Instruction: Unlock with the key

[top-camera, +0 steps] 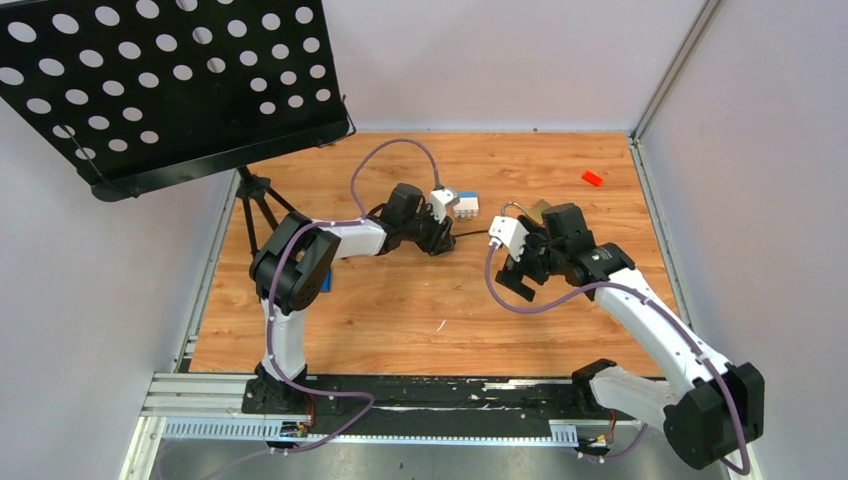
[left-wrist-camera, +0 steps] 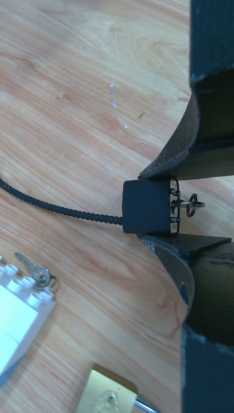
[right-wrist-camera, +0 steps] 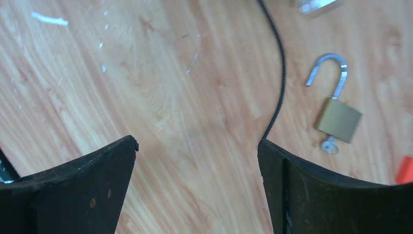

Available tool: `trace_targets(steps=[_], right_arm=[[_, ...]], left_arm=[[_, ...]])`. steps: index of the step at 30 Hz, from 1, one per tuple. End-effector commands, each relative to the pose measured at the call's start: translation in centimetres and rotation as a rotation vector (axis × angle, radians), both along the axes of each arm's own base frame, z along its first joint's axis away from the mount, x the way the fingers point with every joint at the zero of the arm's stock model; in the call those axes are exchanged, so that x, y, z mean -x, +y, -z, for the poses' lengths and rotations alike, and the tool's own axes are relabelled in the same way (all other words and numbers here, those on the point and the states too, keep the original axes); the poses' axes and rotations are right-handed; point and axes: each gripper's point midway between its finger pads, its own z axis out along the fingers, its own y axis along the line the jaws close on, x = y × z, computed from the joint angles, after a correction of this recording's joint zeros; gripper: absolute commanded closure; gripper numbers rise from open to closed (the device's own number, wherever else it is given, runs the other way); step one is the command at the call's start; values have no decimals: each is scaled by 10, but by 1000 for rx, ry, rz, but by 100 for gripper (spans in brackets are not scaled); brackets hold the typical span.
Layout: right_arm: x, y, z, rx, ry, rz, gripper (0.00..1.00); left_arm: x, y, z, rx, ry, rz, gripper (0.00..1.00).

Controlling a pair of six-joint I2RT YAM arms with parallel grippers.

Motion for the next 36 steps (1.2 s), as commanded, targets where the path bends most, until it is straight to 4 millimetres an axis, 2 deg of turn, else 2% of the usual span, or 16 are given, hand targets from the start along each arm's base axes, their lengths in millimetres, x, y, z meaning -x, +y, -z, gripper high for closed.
trace_targets(steps=[1, 4, 6, 8, 11, 18, 22, 24, 27, 31, 36], right_arm=[[-27, -1, -43, -104, -178, 138, 0], [-27, -4, -49, -130, -216, 171, 0], [-28, -3, -53, -158, -230, 193, 0], [-29, -2, -57, -186, -238, 217, 0], [-32, -2, -60, -202, -234, 238, 0], [-46, -4, -76, -241, -225, 354, 0], [-60, -6, -84, -260, -225, 440, 0], [-67, -4, -90, -277, -221, 460, 0], [-72, 1, -98, -288, -226, 446, 0], [-73, 5, -94, -276, -234, 400, 0], [-67, 16, -87, -306, -214, 332, 0]], left_arm=[[-16, -19, -11, 23, -53, -22, 56], [-17, -15, -9, 9, -57, -32, 48], [-16, -12, -10, 0, -65, -37, 35], [-18, -9, -15, -8, -84, -54, 15], [-21, -2, -31, -23, -151, -54, 1], [-14, 17, -95, -14, -287, -76, 0], [-11, 32, -121, -6, -329, -151, 0], [-8, 40, -126, -19, -335, -177, 0], [-1, 50, -123, -84, -336, -146, 0], [1, 65, -118, -142, -353, -178, 0], [23, 78, -100, -262, -301, -61, 0]])
